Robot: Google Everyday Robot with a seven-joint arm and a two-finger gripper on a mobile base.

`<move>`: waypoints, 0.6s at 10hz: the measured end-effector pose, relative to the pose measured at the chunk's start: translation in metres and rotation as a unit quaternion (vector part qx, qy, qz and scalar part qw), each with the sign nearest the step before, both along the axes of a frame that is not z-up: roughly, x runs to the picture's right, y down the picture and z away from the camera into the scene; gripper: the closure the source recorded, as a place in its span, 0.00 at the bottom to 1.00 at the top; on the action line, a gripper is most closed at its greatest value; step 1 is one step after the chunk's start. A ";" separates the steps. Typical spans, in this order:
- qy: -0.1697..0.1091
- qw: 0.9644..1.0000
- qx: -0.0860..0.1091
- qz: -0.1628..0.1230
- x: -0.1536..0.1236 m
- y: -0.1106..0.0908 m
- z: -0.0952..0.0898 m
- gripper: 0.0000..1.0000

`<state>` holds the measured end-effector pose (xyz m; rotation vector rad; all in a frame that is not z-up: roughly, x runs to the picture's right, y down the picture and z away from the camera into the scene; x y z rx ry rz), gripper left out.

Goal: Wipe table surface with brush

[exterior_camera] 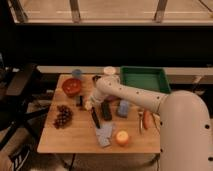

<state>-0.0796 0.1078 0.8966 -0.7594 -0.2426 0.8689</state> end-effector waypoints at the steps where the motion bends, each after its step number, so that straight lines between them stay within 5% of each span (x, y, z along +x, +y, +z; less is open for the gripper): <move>1: 0.006 1.000 -0.007 0.007 0.009 0.005 -0.001 1.00; 4: 0.056 0.998 0.001 0.029 0.064 -0.005 -0.005 1.00; 6: 0.060 0.998 0.013 0.024 0.076 -0.022 0.001 1.00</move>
